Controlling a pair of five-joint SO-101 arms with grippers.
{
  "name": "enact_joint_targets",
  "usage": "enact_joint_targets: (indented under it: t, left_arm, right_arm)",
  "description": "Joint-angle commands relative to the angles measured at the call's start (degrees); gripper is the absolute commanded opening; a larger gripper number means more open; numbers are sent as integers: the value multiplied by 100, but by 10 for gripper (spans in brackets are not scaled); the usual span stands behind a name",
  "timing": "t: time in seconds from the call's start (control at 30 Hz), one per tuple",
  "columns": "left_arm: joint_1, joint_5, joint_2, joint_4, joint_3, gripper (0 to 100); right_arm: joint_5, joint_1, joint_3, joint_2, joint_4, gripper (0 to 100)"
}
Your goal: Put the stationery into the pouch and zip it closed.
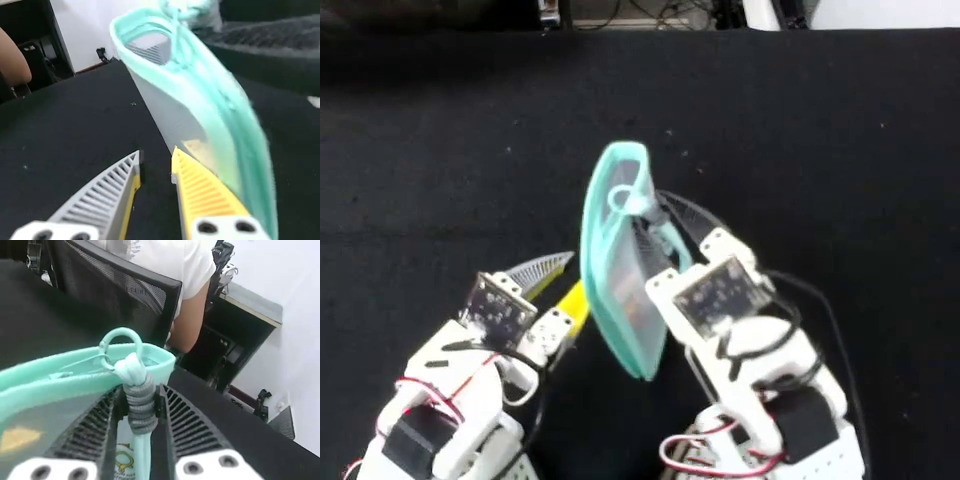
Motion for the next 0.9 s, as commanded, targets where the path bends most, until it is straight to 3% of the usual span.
enact_joint_targets:
  t: [0.0,0.43,0.63,0.87]
  left_arm:
    - [75,35,9,-237,-40,120]
    - [154,9,9,1837,-1868,159]
    - [207,9,9,1978,-1938,167]
    - [1156,9,9,2207,-2079,168]
  right_arm:
    - [-18,-70,-31,-356,193,12]
    - [-18,-53,514,-497,-105,12]
    - [-44,-53,690,-488,-299,12]
    - [-26,-44,716,-488,-299,12]
